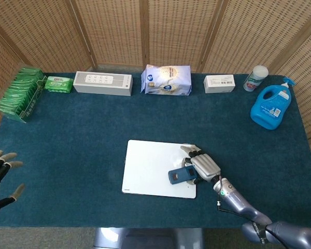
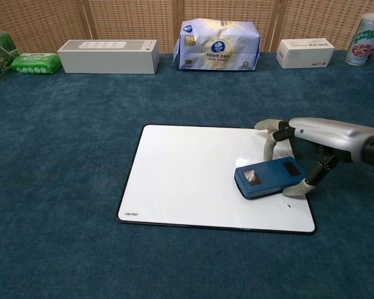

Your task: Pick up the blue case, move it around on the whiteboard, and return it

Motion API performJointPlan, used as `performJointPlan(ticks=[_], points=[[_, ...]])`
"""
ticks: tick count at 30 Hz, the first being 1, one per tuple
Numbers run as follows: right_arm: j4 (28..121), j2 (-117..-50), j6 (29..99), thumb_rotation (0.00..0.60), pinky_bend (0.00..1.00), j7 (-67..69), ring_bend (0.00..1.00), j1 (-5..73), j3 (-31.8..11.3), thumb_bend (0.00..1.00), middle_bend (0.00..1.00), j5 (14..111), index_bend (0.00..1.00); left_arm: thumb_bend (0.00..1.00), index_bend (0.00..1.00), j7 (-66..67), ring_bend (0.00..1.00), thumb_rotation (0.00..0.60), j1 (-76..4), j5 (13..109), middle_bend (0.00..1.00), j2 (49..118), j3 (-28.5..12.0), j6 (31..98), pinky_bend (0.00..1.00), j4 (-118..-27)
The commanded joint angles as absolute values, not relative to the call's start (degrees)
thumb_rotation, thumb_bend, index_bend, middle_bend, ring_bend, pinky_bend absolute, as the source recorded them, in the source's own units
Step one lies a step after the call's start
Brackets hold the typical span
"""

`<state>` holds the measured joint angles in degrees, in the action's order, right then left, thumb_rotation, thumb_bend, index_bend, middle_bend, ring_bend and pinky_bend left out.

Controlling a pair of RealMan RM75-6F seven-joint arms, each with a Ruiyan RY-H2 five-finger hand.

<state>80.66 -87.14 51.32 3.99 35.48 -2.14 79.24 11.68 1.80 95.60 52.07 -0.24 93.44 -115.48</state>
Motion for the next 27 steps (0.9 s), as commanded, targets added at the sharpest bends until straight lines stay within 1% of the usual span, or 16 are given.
performJointPlan(ticks=[1, 11, 17, 22, 27], points=[[81.2, -86.7, 51.6, 0.600, 0.00, 3.7, 0.00, 34.9, -1.7, 0.17, 0.00, 79.1, 0.79, 0.32, 0.35, 11.6, 0.16, 0.600, 1.7, 95.6, 0.26, 52.0, -0.3, 93.4, 0.00, -115.5], [84.3, -85.0, 54.4, 0.600, 0.00, 2.7, 0.00, 32.3, -0.4, 0.17, 0.01, 79.7, 0.78, 0.32, 0.35, 11.3, 0.16, 0.600, 1.5, 95.7, 0.26, 52.2, -0.3, 93.1, 0.00, -115.2], [85.9, -84.5, 55.1, 0.600, 0.00, 1.8, 0.00, 31.8, -0.3, 0.17, 0.01, 79.9, 0.78, 0.32, 0.35, 11.4, 0.16, 0.600, 1.4, 95.8, 0.26, 52.2, -0.3, 92.9, 0.00, -115.2], [84.0, -85.7, 54.0, 0.600, 0.00, 3.0, 0.00, 32.3, -0.8, 0.17, 0.01, 79.8, 0.78, 0.32, 0.35, 11.9, 0.16, 0.600, 1.5, 95.9, 0.26, 52.0, -0.3, 93.1, 0.00, -115.5], [80.8, -86.6, 52.8, 0.600, 0.00, 5.1, 0.00, 33.8, -2.6, 0.17, 0.01, 79.9, 0.78, 0.32, 0.35, 12.4, 0.16, 0.600, 1.9, 96.1, 0.26, 51.8, -0.2, 93.6, 0.00, -116.0]])
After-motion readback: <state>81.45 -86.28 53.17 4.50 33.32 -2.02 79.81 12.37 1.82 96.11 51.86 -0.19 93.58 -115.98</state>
